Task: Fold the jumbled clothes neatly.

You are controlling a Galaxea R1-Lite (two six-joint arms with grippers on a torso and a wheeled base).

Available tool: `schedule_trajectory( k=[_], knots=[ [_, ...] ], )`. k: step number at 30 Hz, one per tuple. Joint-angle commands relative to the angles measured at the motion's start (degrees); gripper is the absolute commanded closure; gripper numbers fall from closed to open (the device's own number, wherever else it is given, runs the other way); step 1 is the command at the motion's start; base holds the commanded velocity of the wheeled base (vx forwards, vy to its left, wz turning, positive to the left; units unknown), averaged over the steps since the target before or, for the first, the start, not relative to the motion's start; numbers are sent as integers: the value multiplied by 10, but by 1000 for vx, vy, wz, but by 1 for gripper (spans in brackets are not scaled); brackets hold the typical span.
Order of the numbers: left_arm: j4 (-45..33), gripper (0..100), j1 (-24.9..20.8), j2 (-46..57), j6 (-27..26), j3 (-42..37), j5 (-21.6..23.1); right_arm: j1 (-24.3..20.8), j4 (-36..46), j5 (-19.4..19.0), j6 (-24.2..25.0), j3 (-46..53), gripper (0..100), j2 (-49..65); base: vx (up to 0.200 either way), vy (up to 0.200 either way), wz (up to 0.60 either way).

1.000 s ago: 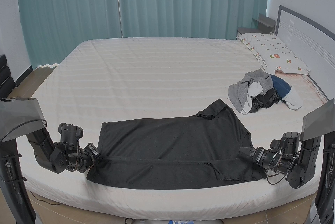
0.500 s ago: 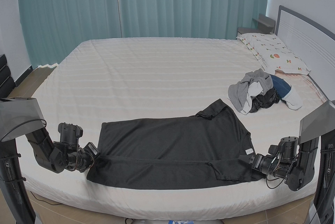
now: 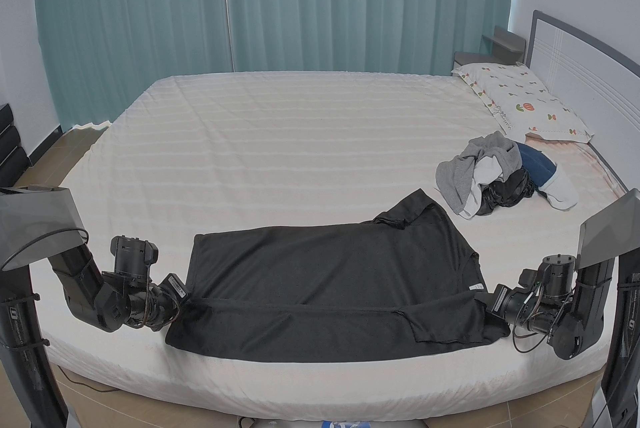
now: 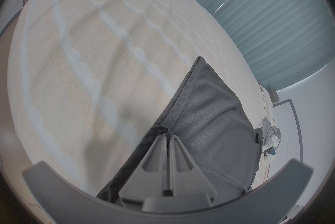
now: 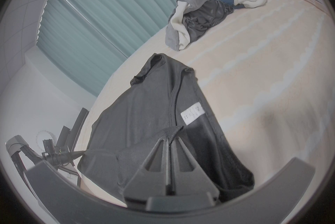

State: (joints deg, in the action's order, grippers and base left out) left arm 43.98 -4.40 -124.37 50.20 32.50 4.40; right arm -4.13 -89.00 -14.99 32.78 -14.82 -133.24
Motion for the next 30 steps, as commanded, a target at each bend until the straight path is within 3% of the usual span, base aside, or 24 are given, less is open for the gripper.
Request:
schedule_trajectory(
  k=[1,7,20,30],
  knots=[
    [0,100,1,2,0,-2,-1,5,-5,1,11,-16,100,6,0,0,0],
    [0,100,1,4,1,-7,-1,5,-5,0,55,-46,100,-4,0,0,0],
    [0,100,10,9,2,-6,-1,13,-5,3,55,-66,100,-37,0,0,0],
    [-5,100,9,104,1,-39,3,17,-5,1,57,-51,100,-8,0,0,0]
  ],
)
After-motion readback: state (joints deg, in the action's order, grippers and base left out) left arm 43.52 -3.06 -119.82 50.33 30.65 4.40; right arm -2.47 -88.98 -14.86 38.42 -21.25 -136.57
